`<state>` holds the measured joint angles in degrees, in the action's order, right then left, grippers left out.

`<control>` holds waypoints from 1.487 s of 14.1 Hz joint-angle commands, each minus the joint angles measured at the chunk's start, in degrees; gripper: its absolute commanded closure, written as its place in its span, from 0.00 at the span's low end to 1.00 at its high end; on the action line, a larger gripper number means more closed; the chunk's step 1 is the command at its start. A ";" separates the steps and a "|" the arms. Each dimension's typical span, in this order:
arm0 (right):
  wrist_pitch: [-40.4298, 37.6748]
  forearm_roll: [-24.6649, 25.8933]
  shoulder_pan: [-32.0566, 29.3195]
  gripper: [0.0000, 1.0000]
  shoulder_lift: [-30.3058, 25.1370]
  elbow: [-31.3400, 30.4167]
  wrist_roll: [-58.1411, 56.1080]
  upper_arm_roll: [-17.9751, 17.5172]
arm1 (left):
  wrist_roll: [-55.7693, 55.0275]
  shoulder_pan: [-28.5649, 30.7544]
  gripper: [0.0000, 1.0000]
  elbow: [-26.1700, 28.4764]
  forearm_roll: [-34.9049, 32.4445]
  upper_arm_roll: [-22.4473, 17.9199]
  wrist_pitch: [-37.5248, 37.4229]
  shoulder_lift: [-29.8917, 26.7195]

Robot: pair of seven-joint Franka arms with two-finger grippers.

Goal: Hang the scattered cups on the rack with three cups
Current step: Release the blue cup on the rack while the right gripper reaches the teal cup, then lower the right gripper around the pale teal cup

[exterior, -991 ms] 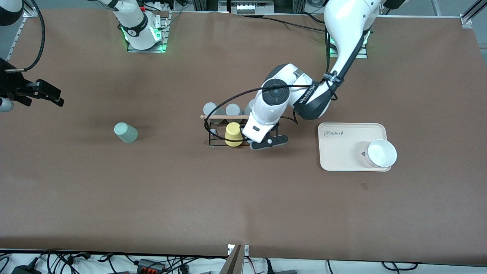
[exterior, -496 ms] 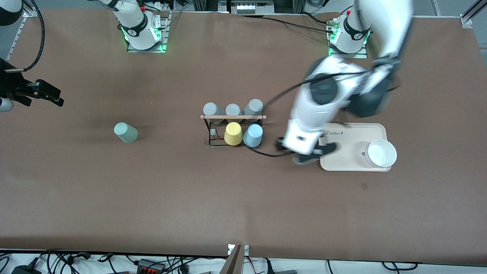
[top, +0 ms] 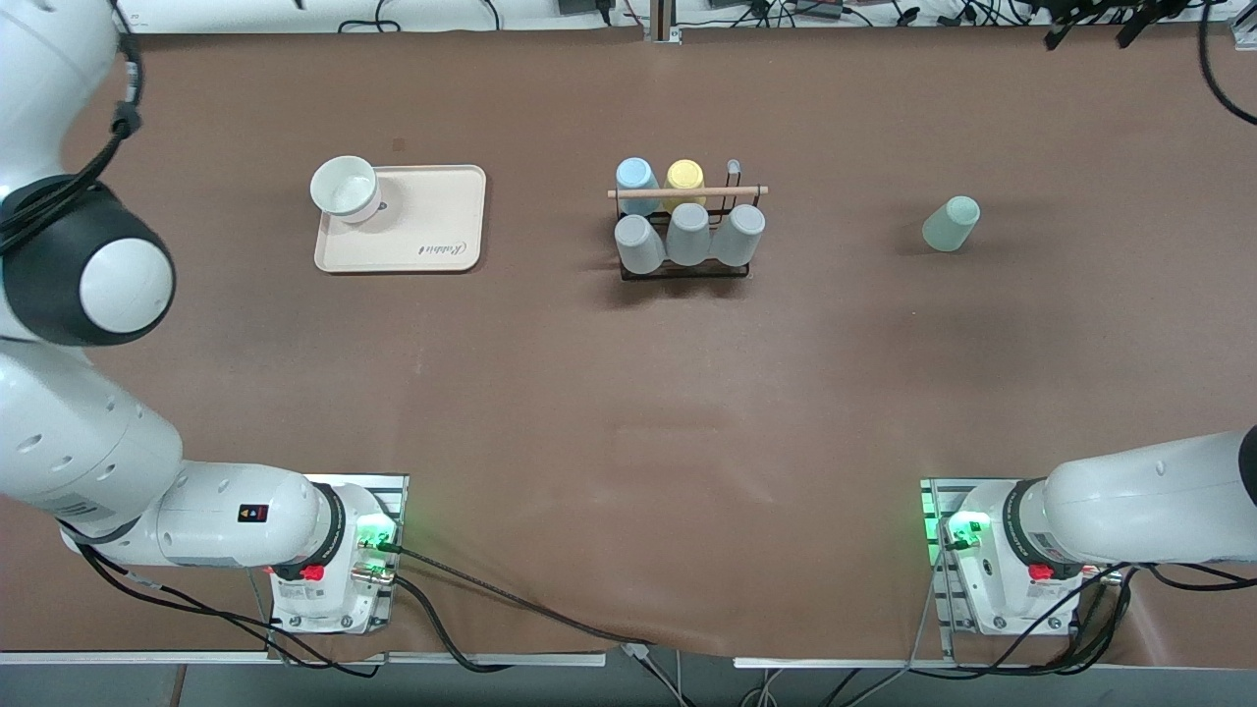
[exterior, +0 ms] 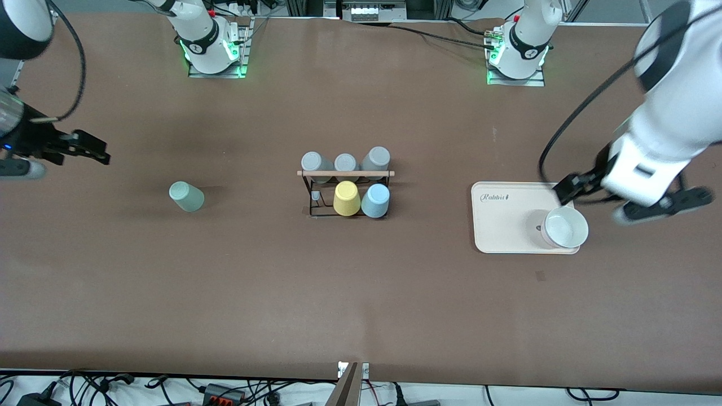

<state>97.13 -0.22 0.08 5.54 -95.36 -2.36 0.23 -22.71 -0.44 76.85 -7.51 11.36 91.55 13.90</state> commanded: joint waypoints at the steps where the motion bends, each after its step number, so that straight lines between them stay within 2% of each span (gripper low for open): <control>1: -0.63 0.66 2.20 0.00 5.16 0.61 0.16 -0.06 | 3.64 3.06 0.00 3.38 1.09 0.86 -0.23 -1.50; 3: 1.38 0.92 5.01 0.00 8.51 0.52 0.51 -0.06 | 3.73 3.68 0.00 10.20 4.50 0.77 1.51 -5.69; 4: 3.22 1.27 5.89 0.00 9.48 -0.52 1.03 0.03 | 3.90 3.69 0.00 15.55 4.52 0.86 5.27 -8.77; 6: 9.27 1.98 5.64 0.00 10.28 -5.69 3.31 0.12 | 5.04 4.21 0.00 20.78 4.52 0.77 8.37 -12.04; 8: 15.17 1.89 4.68 0.00 10.19 -11.66 3.76 0.64 | 8.03 4.57 0.00 21.93 4.52 0.77 8.29 -12.93; 13: 21.59 1.89 2.04 0.00 10.54 -19.41 3.76 0.65 | 8.12 5.26 0.00 23.86 4.61 0.77 8.64 -14.25; 16: 31.86 1.81 1.33 0.00 10.72 -26.70 3.76 0.64 | 8.30 5.36 0.00 23.78 4.61 0.77 8.56 -14.34; 18: 35.92 1.54 1.42 0.00 11.51 -28.83 3.85 0.56 | 8.39 5.18 0.00 22.91 4.52 0.77 8.64 -13.99; 21: 36.11 1.54 1.42 0.00 12.39 -28.83 3.76 0.56 | 8.39 5.27 0.00 22.81 4.69 0.77 8.73 -13.90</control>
<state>132.30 1.02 2.00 18.49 -123.38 0.48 1.39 -16.06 3.89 98.89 -3.77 11.54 99.79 1.18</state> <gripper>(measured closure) 0.000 0.000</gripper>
